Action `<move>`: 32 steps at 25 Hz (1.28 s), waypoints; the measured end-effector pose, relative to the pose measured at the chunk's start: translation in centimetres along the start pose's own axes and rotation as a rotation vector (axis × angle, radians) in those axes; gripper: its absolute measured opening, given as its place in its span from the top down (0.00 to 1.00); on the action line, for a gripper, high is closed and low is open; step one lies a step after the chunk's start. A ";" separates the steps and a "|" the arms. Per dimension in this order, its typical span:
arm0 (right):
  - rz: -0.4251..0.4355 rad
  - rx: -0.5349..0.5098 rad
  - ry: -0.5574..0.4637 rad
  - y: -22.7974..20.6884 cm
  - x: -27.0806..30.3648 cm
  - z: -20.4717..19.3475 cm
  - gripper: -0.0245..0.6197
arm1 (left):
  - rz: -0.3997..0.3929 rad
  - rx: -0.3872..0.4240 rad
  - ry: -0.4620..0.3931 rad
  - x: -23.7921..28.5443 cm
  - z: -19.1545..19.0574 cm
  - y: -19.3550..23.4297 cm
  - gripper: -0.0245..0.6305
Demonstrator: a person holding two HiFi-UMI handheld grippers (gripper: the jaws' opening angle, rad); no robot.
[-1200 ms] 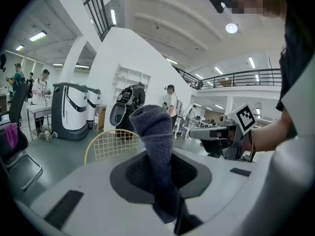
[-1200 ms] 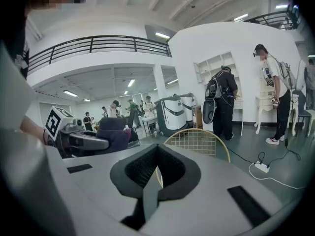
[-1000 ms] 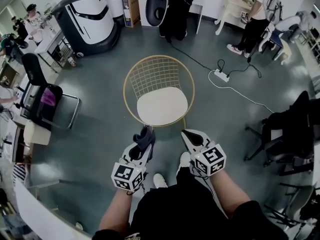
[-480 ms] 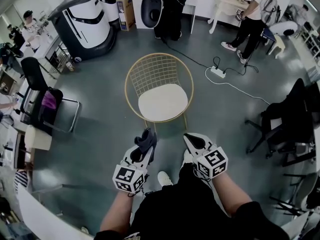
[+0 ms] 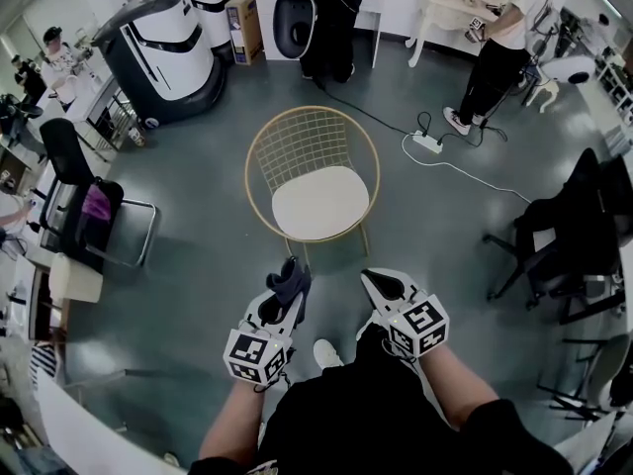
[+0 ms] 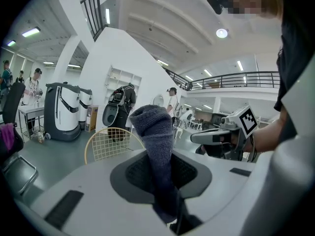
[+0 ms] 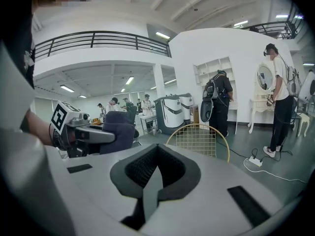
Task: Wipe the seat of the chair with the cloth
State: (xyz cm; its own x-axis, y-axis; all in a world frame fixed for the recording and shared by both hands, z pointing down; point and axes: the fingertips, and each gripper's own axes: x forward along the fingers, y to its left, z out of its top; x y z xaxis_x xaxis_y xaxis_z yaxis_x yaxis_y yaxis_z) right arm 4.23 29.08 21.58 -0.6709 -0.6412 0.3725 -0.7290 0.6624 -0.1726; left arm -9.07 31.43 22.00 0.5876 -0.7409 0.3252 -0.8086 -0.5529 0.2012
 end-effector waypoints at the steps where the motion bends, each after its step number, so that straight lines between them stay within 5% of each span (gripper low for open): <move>1: 0.000 -0.001 -0.001 -0.1 -0.1 0.0 0.94 | 0.000 0.000 -0.002 0.1 0.0 -0.1 0.83; 32: -0.010 -0.001 -0.008 -0.3 -1.2 -0.3 0.94 | -0.008 0.000 -0.007 0.1 -0.1 -1.2 0.83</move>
State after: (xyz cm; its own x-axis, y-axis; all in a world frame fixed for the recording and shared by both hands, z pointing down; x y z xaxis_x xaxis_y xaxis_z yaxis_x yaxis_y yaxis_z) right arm 5.27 29.74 21.44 -0.6646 -0.6510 0.3667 -0.7356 0.6563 -0.1678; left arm -8.04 32.06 21.83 0.5941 -0.7390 0.3176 -0.8039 -0.5587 0.2039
